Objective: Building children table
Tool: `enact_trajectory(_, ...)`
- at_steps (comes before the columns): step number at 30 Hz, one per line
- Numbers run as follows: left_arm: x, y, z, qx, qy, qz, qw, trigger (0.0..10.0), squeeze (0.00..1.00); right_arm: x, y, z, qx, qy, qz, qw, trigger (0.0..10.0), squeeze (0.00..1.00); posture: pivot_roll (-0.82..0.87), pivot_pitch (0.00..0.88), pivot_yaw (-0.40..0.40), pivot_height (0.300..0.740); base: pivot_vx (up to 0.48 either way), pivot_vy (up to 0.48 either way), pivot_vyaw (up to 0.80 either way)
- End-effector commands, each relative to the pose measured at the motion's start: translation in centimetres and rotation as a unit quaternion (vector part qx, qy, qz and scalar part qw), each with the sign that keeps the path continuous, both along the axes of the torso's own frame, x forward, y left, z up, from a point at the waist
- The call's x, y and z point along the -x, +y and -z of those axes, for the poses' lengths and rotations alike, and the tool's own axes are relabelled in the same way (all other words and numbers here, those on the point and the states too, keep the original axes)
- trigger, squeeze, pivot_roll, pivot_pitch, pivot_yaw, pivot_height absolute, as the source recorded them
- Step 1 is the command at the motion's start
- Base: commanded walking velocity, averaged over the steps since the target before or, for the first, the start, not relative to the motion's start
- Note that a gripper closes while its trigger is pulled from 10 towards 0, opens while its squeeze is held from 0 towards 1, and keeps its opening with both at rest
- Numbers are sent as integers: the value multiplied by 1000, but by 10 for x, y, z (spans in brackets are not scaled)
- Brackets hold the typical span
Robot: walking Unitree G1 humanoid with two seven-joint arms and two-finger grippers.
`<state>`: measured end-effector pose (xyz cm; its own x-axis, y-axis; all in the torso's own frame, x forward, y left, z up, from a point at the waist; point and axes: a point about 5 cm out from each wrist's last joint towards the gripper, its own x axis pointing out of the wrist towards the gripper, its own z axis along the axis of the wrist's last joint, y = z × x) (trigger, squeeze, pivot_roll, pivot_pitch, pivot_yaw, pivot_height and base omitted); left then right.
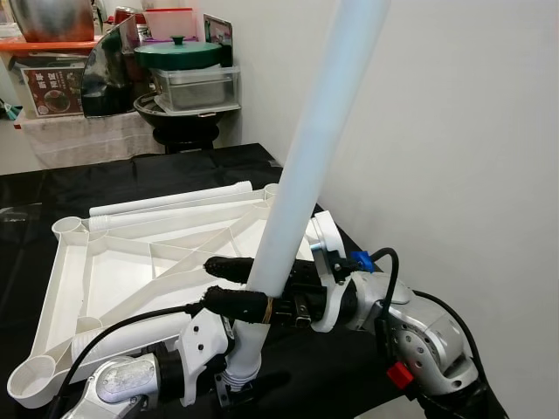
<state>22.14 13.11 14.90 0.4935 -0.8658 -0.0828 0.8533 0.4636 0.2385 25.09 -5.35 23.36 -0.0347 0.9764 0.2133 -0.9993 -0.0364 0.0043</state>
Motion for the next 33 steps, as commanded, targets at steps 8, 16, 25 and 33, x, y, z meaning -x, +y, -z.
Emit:
enact_trajectory(8, -7, 10, -14, 39, -15, -49, 998, 10000, 1000, -13, -5, 1, -7, 3, 41, 999, 0, 0, 76, 0, -62, 740, 0, 0, 0)
enact_trajectory(16, -9, 13, -19, 65, -28, -88, 994, 10000, 82, -49, -40, -14, -11, -29, 148, 988, 0, 0, 77, 0, -64, 740, 0, 0, 0)
enact_trajectory(25, -18, 20, -12, 63, -30, -158, 985, 10000, 0, -66, -63, -31, -31, -54, 225, 972, 0, 0, 71, 0, -53, 740, 0, 0, 0)
enact_trajectory(33, -17, 24, -1, 50, -17, -210, 976, 10000, 0, -88, -98, 8, 96, -57, 372, 922, 0, 0, 72, 0, -57, 740, 0, 0, 0)
